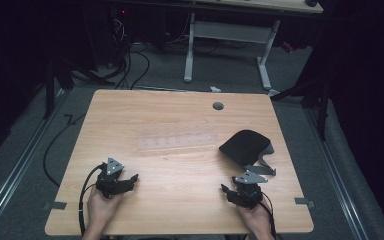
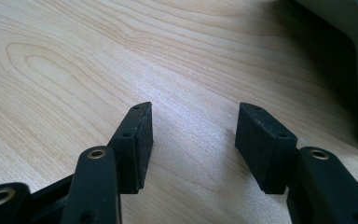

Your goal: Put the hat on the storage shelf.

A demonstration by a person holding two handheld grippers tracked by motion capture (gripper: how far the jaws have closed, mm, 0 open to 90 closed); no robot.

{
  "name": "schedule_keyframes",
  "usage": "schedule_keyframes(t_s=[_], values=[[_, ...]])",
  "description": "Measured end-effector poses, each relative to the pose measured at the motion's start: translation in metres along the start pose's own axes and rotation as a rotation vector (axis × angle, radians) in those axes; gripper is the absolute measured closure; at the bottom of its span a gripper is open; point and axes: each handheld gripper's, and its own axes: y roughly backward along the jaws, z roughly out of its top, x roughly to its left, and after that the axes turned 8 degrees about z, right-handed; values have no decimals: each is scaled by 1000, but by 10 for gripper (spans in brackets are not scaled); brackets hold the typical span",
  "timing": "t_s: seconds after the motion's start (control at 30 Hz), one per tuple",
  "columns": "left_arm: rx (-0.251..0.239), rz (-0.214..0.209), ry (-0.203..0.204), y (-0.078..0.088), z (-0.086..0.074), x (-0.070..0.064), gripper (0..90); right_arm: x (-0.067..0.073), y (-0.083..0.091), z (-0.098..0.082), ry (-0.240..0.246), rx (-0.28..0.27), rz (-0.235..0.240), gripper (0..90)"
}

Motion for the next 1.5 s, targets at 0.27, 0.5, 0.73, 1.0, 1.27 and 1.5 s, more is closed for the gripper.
schedule_keyframes(t_s=[0.27, 0.5, 0.73, 1.0, 1.27, 1.5], values=[[0, 0, 0, 0, 0, 0, 321, -1, 0, 0, 0, -3, 4, 482], [-1, -1, 1, 0, 0, 0, 321, -3, 1, 0, -15, -9, 5, 493], [0, -1, 2, 0, 0, 0, 318, -3, 6, 0, -34, -15, 2, 494], [2, -1, 1, 0, 0, 0, 318, -8, 22, -1, -62, -71, 26, 494], [1, -1, 1, 0, 0, 0, 318, -12, 42, -8, -100, -107, 22, 505], [1, -1, 0, 0, 0, 0, 318, -15, 52, -9, -89, -111, 3, 529]])
